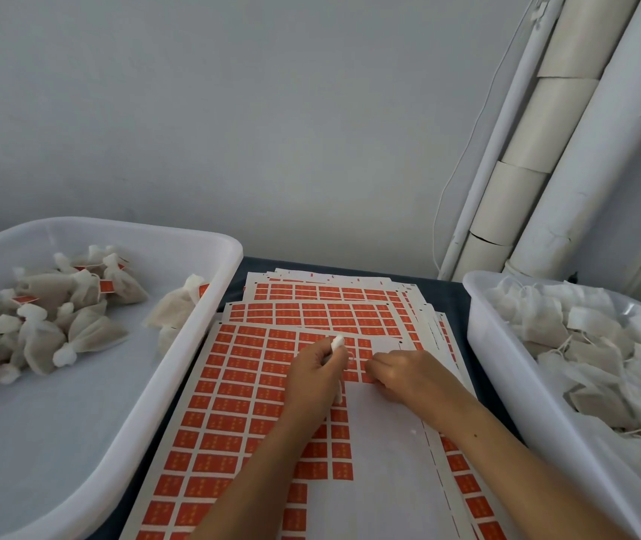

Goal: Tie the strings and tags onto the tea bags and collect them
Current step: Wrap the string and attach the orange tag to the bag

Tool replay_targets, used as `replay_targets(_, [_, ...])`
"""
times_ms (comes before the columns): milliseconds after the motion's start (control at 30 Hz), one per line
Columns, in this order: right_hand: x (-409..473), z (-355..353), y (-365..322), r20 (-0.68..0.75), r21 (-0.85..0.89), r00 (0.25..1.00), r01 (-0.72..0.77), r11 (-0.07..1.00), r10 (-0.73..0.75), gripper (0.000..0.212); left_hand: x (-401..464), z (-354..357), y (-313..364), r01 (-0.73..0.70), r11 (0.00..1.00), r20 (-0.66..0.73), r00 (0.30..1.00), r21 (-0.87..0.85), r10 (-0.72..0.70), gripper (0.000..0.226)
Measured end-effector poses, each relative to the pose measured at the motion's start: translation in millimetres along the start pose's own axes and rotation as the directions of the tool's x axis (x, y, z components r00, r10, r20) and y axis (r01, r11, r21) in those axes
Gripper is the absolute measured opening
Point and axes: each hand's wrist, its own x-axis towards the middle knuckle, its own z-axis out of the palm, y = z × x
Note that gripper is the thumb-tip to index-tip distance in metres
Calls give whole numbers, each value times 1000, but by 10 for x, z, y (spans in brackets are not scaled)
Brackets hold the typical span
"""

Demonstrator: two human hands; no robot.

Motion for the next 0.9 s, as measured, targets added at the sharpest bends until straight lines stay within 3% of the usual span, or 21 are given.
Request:
replay_targets(200, [54,-31,7,-14,61,998,-53,997,54,28,-3,-4,16,4,1000,1,1000,-19,-4,34])
replay_targets(367, [67,-28,39,65,48,996,-66,997,62,28,3,-9,12,5,1000,5,1000,-24,-5,33])
replay_targets(733, [54,2,3,45,-24,999,22,999,-20,33,10,-1,-8,0,1000,3,1000,-6,0,33])
replay_targets(900, [49,-8,7,1,20,1000,-24,1000,24,28,10,-7,-17,-10,1000,3,1000,-6,10,34])
